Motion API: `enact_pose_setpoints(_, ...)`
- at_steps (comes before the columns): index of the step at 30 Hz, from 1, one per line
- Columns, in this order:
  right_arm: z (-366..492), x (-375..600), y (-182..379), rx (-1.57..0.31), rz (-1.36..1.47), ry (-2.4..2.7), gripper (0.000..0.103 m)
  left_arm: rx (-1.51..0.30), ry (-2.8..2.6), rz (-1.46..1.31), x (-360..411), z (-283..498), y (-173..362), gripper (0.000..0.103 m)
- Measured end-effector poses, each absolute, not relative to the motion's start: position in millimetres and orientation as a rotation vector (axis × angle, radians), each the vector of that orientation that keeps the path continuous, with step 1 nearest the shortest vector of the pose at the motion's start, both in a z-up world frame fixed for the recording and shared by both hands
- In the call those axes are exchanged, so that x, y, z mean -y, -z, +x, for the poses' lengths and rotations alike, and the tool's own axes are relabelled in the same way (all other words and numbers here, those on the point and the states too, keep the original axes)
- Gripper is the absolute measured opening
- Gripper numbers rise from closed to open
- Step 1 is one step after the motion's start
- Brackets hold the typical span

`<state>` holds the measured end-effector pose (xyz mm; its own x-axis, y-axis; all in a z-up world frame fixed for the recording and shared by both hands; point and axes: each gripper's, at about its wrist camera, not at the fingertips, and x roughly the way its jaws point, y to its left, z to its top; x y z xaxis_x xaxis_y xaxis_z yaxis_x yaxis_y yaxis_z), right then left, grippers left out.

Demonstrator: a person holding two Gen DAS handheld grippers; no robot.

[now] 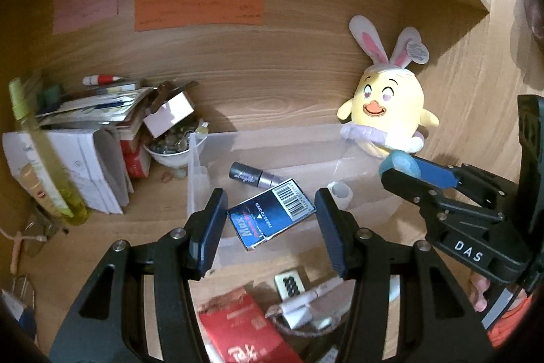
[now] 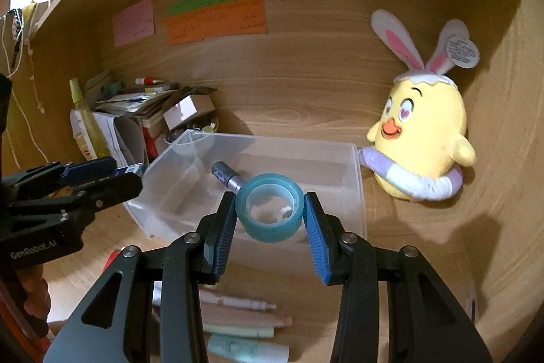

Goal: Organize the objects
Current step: 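Lower the teal tape and blue card into the clear box and release both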

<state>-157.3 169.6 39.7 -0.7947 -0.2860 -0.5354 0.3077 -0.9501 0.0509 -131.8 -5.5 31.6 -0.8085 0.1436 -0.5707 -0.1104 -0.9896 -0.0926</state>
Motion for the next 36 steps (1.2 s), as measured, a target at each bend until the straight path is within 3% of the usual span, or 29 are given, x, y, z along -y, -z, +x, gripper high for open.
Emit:
enact_pose_setpoints(26, -229, -150, 10, -0.121, 1.058, 2.594, 0.037, -0.02, -2.749, -1.201, 2, -211, 18, 0.054)
enact_pose_setpoints(31, -226, -148, 8, -0.152, 1.048, 2.619, 0.057, -0.028, -2.756, -1.198, 1, -209, 17, 0.058)
enact_pose_setpoints(36, -221, -155, 2, -0.124, 1.041, 2.622, 0.066, -0.017, -2.793, -1.146, 7, -199, 6, 0.075)
